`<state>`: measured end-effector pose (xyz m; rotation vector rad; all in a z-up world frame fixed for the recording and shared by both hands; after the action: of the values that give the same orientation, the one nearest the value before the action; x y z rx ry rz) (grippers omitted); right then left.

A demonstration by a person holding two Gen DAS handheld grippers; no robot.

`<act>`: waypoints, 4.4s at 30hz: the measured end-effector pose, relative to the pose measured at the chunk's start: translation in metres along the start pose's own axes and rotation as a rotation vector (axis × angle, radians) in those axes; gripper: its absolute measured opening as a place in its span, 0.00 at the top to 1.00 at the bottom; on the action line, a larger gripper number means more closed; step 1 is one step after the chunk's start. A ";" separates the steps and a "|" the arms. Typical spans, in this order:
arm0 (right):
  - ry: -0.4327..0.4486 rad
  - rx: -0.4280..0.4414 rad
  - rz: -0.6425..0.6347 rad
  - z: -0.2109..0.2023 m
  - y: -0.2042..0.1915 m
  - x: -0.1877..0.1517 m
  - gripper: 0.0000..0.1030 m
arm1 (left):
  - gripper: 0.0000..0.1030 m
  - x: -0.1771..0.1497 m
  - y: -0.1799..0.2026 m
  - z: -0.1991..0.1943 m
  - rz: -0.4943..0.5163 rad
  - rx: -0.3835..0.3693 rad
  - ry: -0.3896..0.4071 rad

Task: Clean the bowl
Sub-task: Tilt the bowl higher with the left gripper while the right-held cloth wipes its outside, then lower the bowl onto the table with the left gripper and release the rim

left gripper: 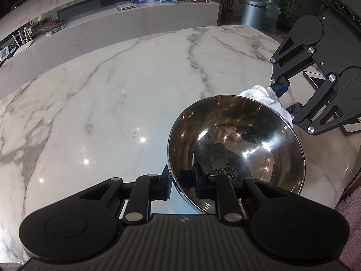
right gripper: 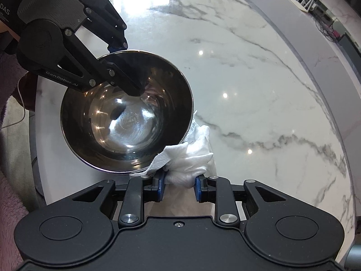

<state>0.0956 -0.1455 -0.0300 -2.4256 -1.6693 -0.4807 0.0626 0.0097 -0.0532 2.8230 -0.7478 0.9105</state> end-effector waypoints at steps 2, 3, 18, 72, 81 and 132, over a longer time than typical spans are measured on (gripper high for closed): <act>0.005 -0.007 -0.008 -0.005 0.001 0.002 0.77 | 0.83 0.000 0.000 0.000 0.001 0.000 0.000; 0.007 -0.009 -0.011 -0.007 0.002 0.003 0.77 | 0.83 0.000 0.000 0.000 0.001 0.000 0.000; -0.021 0.005 -0.025 0.005 -0.001 0.004 0.77 | 0.83 0.000 0.001 0.001 0.004 0.000 0.000; -0.010 0.041 0.009 0.016 -0.007 0.003 0.77 | 0.76 0.002 -0.002 0.015 -0.045 -0.077 -0.049; -0.031 0.046 0.025 0.030 -0.013 -0.002 0.77 | 0.71 0.001 -0.004 0.011 -0.079 -0.088 -0.049; -0.005 -0.239 0.560 0.022 0.057 -0.055 0.67 | 0.60 0.022 -0.013 0.004 -0.185 -0.043 0.160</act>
<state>0.1342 -0.2080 -0.0673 -2.9004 -0.8986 -0.6034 0.0861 0.0111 -0.0428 2.6862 -0.4718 1.0586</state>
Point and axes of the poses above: each gripper's, at about its wrist camera, not at the fingertips, and z roughly the way its jaws point, y to its right, x to its top, the point moved 4 cm from there along z, roughly the way its jaws point, and after that the axes turned 11 degrees about z, right-handed, at the moved point
